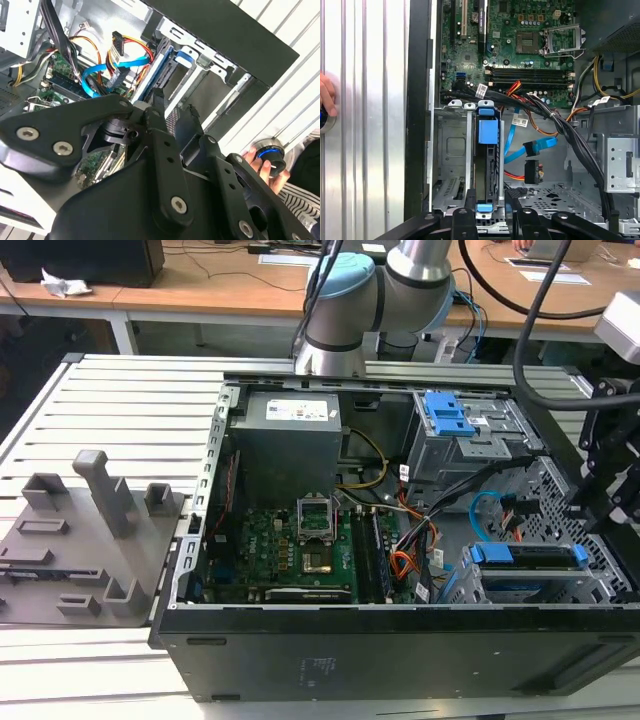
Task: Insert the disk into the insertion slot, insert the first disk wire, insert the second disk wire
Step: 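Insert the first disk wire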
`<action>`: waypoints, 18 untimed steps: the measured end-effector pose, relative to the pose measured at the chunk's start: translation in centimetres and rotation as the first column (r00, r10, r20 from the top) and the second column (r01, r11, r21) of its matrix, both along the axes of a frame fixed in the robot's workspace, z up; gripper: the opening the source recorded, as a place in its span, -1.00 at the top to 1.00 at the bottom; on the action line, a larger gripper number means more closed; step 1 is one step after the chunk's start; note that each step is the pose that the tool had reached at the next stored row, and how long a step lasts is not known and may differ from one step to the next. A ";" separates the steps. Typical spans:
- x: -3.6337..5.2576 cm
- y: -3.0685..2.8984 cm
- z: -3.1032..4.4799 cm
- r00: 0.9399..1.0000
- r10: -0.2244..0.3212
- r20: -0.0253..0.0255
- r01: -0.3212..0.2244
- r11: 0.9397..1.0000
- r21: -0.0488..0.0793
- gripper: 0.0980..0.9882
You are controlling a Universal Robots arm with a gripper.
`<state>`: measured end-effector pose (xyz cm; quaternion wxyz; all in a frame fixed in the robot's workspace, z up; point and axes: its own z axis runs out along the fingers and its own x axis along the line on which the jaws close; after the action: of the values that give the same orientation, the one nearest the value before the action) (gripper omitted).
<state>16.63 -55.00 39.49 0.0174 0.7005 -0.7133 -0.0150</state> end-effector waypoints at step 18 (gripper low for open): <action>0.33 3.45 -0.30 1.000 0.000 0.000 0.000 1.000 0.000 0.41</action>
<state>16.96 -51.55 39.19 0.0175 0.7005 -0.7133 -0.0150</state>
